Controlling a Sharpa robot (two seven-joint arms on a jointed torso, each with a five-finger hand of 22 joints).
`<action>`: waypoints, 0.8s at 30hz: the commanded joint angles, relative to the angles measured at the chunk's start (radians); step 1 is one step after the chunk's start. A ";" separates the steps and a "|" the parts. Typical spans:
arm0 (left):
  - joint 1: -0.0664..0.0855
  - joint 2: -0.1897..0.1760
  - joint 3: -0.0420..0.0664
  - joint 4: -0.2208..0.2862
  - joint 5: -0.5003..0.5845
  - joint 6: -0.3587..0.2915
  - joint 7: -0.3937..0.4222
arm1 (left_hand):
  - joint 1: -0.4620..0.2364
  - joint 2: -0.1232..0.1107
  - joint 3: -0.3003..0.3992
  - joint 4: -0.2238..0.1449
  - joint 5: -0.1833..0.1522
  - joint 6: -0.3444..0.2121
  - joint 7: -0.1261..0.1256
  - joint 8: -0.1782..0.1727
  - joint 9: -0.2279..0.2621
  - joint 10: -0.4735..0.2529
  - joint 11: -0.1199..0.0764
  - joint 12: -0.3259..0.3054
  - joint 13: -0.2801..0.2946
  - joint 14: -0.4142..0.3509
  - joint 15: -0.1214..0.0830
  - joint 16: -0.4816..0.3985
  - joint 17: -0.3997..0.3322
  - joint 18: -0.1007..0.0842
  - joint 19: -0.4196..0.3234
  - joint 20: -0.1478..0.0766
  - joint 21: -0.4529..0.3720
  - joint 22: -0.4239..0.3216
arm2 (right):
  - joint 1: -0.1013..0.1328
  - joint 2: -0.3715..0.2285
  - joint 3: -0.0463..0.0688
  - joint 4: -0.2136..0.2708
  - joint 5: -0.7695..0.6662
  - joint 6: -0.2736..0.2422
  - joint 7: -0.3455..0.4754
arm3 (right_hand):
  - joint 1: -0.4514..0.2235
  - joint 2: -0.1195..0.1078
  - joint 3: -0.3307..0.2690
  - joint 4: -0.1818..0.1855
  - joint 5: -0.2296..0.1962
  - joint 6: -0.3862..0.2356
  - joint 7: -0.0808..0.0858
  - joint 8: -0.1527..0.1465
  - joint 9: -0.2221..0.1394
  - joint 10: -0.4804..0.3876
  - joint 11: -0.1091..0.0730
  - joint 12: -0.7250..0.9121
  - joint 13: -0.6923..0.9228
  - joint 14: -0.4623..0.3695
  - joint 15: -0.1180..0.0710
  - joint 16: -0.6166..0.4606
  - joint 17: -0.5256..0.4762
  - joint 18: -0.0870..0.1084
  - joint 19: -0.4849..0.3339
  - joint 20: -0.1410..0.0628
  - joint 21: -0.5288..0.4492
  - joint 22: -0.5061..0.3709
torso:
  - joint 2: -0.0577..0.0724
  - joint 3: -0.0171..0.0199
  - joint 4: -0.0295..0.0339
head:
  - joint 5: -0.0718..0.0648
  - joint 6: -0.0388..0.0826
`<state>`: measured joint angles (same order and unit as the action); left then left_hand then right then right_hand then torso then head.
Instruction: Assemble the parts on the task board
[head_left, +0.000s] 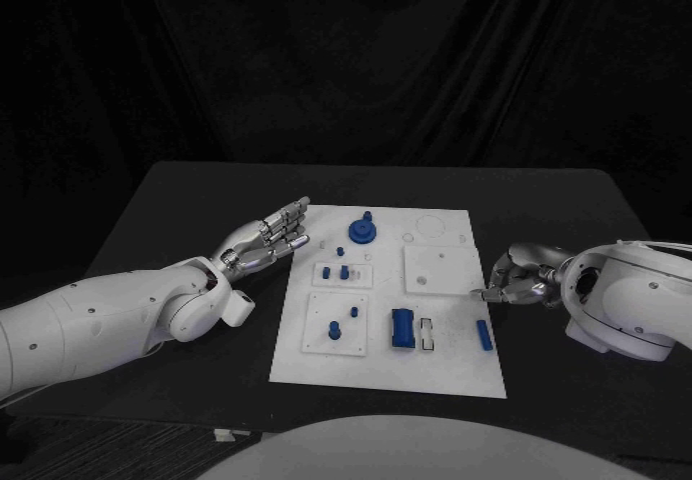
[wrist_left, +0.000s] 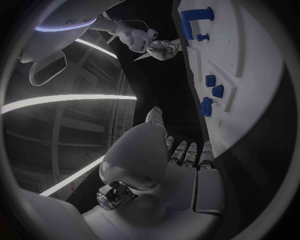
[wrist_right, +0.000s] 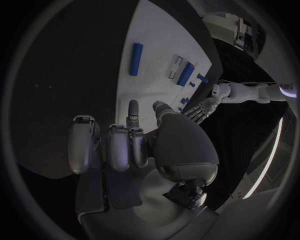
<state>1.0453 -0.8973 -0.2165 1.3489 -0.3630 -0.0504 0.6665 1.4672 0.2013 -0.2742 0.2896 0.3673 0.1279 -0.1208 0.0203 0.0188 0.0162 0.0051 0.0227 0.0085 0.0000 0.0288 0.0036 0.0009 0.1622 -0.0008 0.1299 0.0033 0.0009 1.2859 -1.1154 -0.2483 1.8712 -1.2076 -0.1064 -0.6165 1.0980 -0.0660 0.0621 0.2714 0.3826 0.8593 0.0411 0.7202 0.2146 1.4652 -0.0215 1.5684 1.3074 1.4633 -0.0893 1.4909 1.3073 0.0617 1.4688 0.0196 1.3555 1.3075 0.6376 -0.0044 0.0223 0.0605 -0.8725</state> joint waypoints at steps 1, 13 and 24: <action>-0.001 0.005 0.001 -0.001 0.000 -0.017 0.085 | 0.013 0.006 0.003 0.002 0.019 0.001 0.021 -0.001 0.001 0.000 0.018 -0.002 0.000 0.000 0.017 -0.004 -0.001 0.002 0.001 0.009 -0.003 -0.001 | -0.010 0.003 0.000 0.010 -0.060 0.078 -0.063 | 0.011 -0.002 0.000 -0.007 -0.011 0.006 0.002 -0.009 0.008 0.106 -0.008 0.002 0.263 0.081 -0.007 0.006 0.104 -0.016 0.040 -0.007 0.007 0.203 | 0.001 0.0006 -0.0004 | -0.004 0.000; -0.002 0.007 0.001 -0.006 0.000 0.001 0.071 | 0.034 0.013 0.011 0.000 0.058 0.005 0.037 -0.001 0.001 0.003 0.043 0.001 0.001 0.000 0.030 -0.004 -0.001 0.002 0.001 0.022 -0.003 -0.001 | -0.034 0.004 0.000 0.024 -0.154 0.117 -0.072 | 0.024 -0.002 0.003 -0.015 -0.015 0.023 -0.001 -0.019 0.032 0.106 -0.010 0.002 0.263 0.081 -0.011 0.008 0.105 -0.017 0.040 -0.010 0.016 0.205 | 0.001 0.0010 -0.0016 | -0.003 0.000; -0.004 0.008 0.001 -0.007 0.000 0.014 0.062 | 0.046 0.015 0.016 0.000 0.071 0.008 0.051 0.000 0.002 0.005 0.060 0.003 0.001 0.000 0.041 -0.004 -0.001 0.000 0.001 0.031 -0.003 -0.001 | -0.055 0.012 0.000 0.022 -0.169 0.135 -0.074 | 0.028 0.001 0.007 -0.016 0.004 0.023 -0.001 -0.032 0.045 0.106 -0.010 0.002 0.263 0.080 -0.012 0.004 0.097 -0.016 0.038 -0.011 0.014 0.203 | 0.000 0.0004 -0.0006 | -0.005 0.000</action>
<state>1.0431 -0.8913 -0.2166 1.3401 -0.3636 -0.0506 0.6742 1.5011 0.2170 -0.2627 0.2895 0.4350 0.1361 -0.0745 0.0203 0.0191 0.0205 0.0566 0.0227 0.0087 0.0002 0.0615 0.0036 0.0016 0.1622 0.0012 0.1538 0.0033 0.0011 1.2351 -1.1034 -0.2480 1.8925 -1.3506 0.0036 -0.6686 1.1150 -0.0645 0.0690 0.2592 0.3831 0.8752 0.0428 0.6942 0.2583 1.4688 -0.0251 1.5683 1.3074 1.4670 -0.0930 1.4954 1.3073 0.0619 1.4652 0.0161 1.3677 1.3073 0.6383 -0.0036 0.0217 0.0551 -0.8725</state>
